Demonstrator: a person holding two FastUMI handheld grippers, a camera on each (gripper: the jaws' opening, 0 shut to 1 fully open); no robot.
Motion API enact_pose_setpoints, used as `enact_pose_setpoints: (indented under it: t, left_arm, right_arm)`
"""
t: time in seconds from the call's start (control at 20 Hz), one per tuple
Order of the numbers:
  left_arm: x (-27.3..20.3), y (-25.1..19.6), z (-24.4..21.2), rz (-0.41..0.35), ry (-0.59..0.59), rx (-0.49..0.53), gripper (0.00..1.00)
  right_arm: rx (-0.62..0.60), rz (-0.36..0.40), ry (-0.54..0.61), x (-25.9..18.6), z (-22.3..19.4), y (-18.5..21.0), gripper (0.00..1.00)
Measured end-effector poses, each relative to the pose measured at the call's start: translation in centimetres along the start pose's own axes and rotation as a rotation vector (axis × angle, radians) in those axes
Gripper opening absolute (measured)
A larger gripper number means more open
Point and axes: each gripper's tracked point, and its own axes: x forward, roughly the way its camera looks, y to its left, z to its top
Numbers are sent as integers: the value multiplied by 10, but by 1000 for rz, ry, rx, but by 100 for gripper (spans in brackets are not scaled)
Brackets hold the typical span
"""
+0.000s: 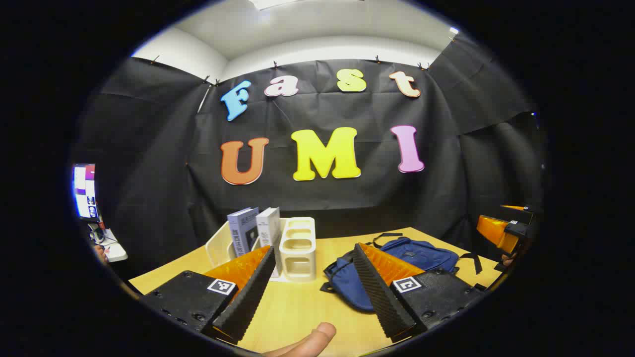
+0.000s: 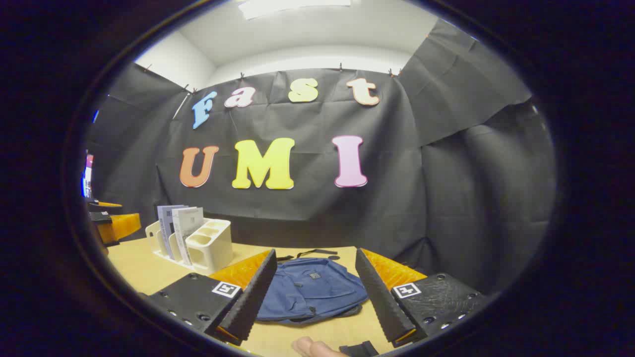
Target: Open the schoolbag, grab two books from the bookshelf and put them into the schoolbag.
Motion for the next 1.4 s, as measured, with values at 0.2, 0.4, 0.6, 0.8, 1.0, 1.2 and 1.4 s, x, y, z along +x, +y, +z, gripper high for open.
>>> enact_pose_setpoints:
  t: [0.2, 0.4, 0.6, 0.8, 1.0, 1.2, 1.4]
  left_arm:
    - [-3, 24, -5, 20, 23, 6, 99]
    - [1, 37, -6, -7, 26, 7, 99]
    - [-4, 53, 0, 5, 13, -26, 99]
    - [-2, 63, 2, 12, 4, -17, 99]
    - [-4, 60, 2, -11, 5, -23, 99]
    - [-4, 65, 3, -19, 3, -43, 99]
    - [0, 82, 1, 6, 5, -69, 99]
  right_arm:
    - [-17, 14, 19, -13, -2, 31, 98]
    - [-23, 26, 49, -17, -5, 52, 96]
    - [-44, 33, 49, -18, -5, 67, 98]
    - [-56, 43, 62, -11, -10, 81, 96]
    - [-71, 58, 97, 8, -30, 103, 96]
    - [-97, 117, 192, 37, -69, 143, 96]
    - [-158, 158, 309, 68, -120, 183, 95]
